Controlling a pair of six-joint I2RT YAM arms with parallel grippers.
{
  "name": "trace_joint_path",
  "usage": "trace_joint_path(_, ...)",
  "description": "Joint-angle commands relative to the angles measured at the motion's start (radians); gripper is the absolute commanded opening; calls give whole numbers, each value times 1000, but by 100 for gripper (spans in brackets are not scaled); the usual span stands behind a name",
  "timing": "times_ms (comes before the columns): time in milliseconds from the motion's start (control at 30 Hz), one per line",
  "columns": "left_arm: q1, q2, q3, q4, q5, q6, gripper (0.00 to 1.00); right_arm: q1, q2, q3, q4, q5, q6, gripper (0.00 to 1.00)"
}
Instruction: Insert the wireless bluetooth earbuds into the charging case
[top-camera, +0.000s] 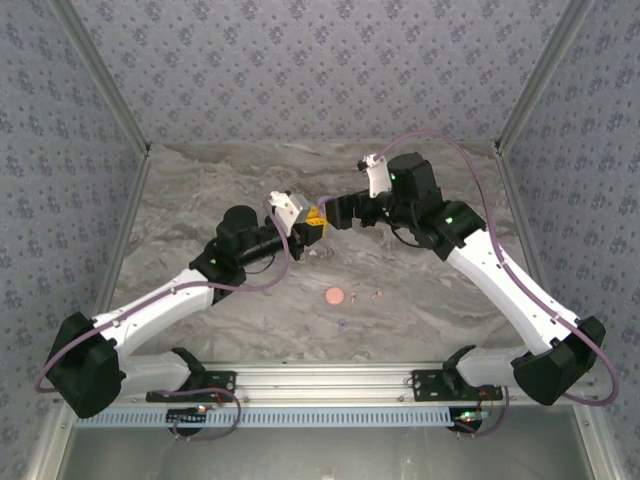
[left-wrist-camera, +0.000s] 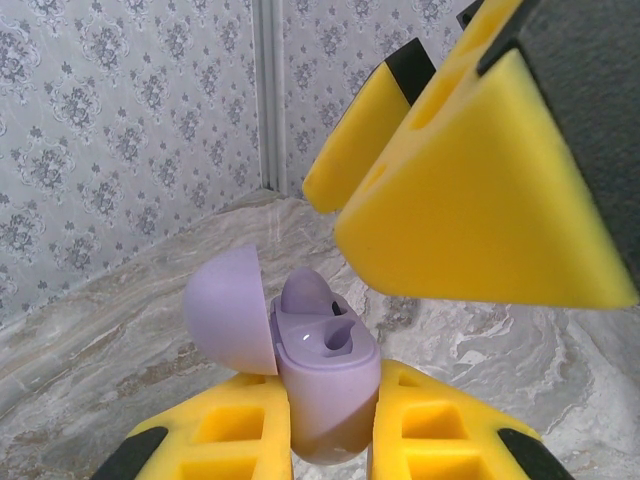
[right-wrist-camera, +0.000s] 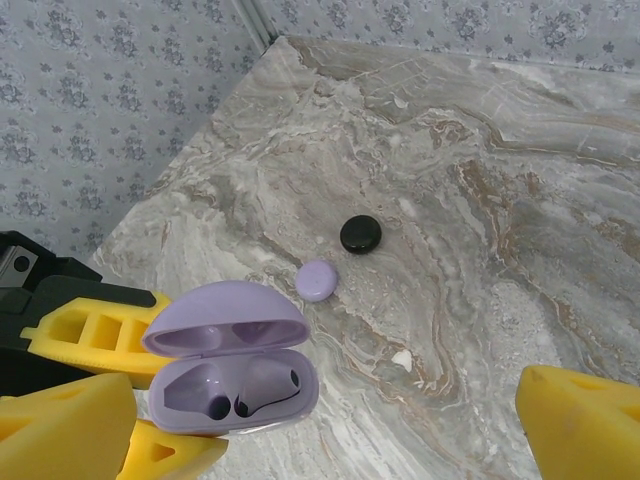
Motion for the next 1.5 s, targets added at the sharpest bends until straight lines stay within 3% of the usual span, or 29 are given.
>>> trace_joint_path(0,-6,-5,20,62,11,-14,0,-11,3,31,9,-21,21,100)
trace_joint_path(267,-7,-14,18,68,14,-14,0,-93,-79,-14,-2,-73,35,100)
trace_joint_path(467,-4,-56,-13,60,-40,-15,0,-126,-139,-58,-210,3,6,100)
trace_joint_path(600,12,-101,-42,2,-84,-12,0,-117,-190,-195,-259,21,90,92)
trace_joint_path(767,56,-188,-127,-14,-132,-69,0,-23,-199,-391,-223,29,260,78)
trace_joint_path(900,111,-263,-185,-48,-165,-113,0,92,-122,-470,-184,42,368,71)
trace_joint_path(1067,130,-347,-212,-132,-182,-85,0,204,14,-465,-186,71,460,61)
trace_joint_path(1467,131,-399,-211,-208,-177,-28,0,355,342,-327,-224,129,501,54)
